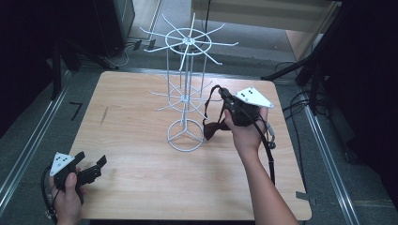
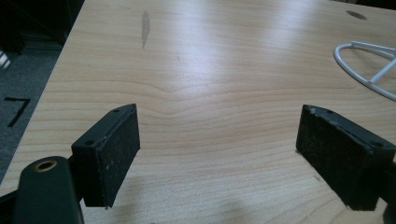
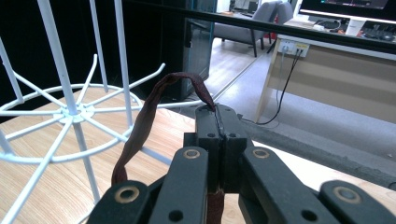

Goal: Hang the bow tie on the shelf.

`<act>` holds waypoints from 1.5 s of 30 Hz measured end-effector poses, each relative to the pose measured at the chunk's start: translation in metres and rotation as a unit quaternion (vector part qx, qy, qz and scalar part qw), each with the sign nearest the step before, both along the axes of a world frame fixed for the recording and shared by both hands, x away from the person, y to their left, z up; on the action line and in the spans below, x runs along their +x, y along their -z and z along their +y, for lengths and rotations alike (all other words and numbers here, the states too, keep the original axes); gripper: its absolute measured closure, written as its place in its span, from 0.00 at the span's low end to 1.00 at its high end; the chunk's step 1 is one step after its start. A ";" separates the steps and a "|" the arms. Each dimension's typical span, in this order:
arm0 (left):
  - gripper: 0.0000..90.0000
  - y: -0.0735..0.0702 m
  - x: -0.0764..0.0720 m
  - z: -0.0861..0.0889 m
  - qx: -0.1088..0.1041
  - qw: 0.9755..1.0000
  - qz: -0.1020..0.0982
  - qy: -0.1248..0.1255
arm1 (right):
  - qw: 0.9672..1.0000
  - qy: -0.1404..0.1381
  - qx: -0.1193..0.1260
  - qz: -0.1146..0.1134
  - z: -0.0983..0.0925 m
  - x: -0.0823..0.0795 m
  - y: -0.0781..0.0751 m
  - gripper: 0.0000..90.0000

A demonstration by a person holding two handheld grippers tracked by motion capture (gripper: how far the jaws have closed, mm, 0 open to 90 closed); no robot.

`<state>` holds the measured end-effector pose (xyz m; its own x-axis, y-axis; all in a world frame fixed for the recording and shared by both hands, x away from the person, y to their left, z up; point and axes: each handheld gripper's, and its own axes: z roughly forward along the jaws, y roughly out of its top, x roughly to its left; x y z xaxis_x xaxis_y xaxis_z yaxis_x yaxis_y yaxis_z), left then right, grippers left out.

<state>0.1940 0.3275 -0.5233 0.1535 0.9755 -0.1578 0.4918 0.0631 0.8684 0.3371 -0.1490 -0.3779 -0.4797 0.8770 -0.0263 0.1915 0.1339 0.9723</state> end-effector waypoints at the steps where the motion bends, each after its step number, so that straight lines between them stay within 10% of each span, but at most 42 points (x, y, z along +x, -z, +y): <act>1: 0.16 0.000 0.000 0.000 0.000 1.000 0.000 0.000 | 1.000 -0.001 0.000 0.001 0.002 0.001 0.000 1.00; 21: 0.16 0.000 0.000 0.000 -0.001 1.000 0.000 0.001 | 0.999 -0.034 -0.011 0.011 0.045 0.010 0.002 1.00; 37: 0.16 0.000 0.000 0.000 0.000 1.000 0.001 0.000 | 0.999 -0.041 -0.005 0.024 0.041 0.009 0.007 0.94; 45: 0.16 0.000 0.000 0.000 0.000 1.000 0.001 0.000 | 0.999 -0.035 -0.006 0.022 0.032 0.005 0.006 0.75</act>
